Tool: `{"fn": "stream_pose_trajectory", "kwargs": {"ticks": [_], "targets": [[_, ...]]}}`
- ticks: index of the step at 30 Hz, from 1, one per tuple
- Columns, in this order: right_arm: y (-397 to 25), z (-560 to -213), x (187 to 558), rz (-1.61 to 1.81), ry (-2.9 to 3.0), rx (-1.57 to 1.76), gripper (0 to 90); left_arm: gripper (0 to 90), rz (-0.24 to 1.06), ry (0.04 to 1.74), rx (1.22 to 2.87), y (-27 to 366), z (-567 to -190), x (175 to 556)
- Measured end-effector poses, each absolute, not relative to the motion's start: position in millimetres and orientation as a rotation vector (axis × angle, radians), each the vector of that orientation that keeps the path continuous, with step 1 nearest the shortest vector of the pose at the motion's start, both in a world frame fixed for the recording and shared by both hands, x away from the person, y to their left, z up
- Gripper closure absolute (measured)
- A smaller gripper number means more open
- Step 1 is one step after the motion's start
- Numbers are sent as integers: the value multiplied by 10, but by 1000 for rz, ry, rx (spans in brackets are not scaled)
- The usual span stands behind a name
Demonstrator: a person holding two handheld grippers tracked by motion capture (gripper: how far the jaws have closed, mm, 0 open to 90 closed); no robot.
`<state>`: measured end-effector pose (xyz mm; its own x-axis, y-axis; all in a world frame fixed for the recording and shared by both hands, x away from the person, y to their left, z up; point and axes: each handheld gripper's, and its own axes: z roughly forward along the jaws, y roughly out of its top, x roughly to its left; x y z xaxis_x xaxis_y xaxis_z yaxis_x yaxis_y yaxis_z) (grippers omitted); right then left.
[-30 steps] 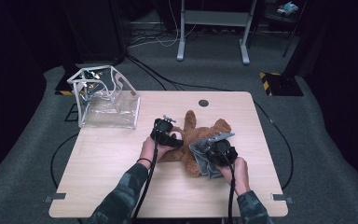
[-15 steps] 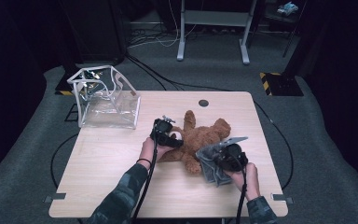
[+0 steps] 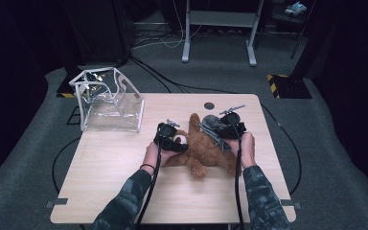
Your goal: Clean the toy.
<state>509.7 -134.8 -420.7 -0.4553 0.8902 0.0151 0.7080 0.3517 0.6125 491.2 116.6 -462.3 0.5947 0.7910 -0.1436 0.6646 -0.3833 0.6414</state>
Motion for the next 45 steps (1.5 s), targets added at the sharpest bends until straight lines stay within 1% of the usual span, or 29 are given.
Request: {"fn": "stream_pose_trajectory", "kwargs": {"ticks": [2, 4, 5, 8, 11, 12, 15, 16, 18, 19, 22, 24, 25, 26, 29, 30, 31, 34, 39, 41, 42, 43, 45], "targets": [[-1367, -4222, 5130, 802, 2291, 1442, 733, 206, 248, 1146, 2146, 1168, -4628, 4912], [-1438, -4281, 5197, 696, 2251, 1485, 736, 205, 251, 1138, 2147, 1173, -4631, 4907], [-1438, -4281, 5197, 696, 2251, 1485, 736, 206, 251, 1138, 2147, 1173, -4631, 4907], [-1654, -4414, 5286, 582, 2205, 1563, 737, 206, 256, 1130, 2148, 1179, -4637, 4894], [-1735, -4430, 5282, 561, 2188, 1587, 737, 205, 256, 1128, 2149, 1183, -4637, 4891], [-1811, -4396, 5248, 557, 2162, 1595, 736, 206, 251, 1127, 2152, 1186, -4636, 4891], [-1864, -4309, 5184, 590, 2131, 1590, 736, 206, 252, 1126, 2152, 1185, -4636, 4890], [-1884, -4197, 5105, 640, 2120, 1566, 734, 206, 253, 1126, 2152, 1185, -4637, 4891], [-1853, -4086, 5017, 693, 2110, 1530, 733, 205, 254, 1125, 2151, 1185, -4638, 4891], [-1853, -4086, 5017, 693, 2110, 1530, 733, 206, 254, 1125, 2151, 1185, -4638, 4891], [-1683, -3977, 4894, 883, 2202, 1464, 733, 205, 257, 1124, 2151, 1180, -4641, 4894], [-1614, -3990, 4890, 900, 2233, 1451, 733, 206, 257, 1124, 2152, 1181, -4641, 4894], [-1470, -4055, 4916, 854, 2277, 1411, 735, 206, 257, 1124, 2152, 1181, -4640, 4891], [-1418, -4106, 4944, 821, 2276, 1409, 737, 206, 258, 1124, 2151, 1182, -4640, 4889], [-1406, -4186, 5019, 774, 2262, 1456, 740, 206, 257, 1125, 2148, 1184, -4641, 4888], [-1473, -4262, 5105, 739, 2243, 1487, 740, 206, 264, 1125, 2142, 1179, -4645, 4886], [-1473, -4262, 5105, 739, 2243, 1487, 740, 206, 264, 1125, 2142, 1179, -4645, 4886], [-1590, -4431, 5211, 612, 2211, 1561, 741, 205, 266, 1125, 2140, 1179, -4646, 4883], [-1716, -4465, 5235, 527, 2189, 1566, 739, 205, 271, 1109, 2144, 1197, -4652, 4861], [-1785, -4404, 5191, 531, 2160, 1584, 739, 206, 276, 1105, 2142, 1203, -4658, 4852], [-1843, -4283, 5114, 606, 2130, 1579, 739, 205, 282, 1102, 2137, 1206, -4664, 4848], [-1843, -4283, 5114, 606, 2130, 1579, 739, 205, 284, 1100, 2134, 1207, -4668, 4848], [-1837, -4112, 4990, 695, 2117, 1547, 739, 206, 279, 1101, 2135, 1206, -4667, 4851]]}}
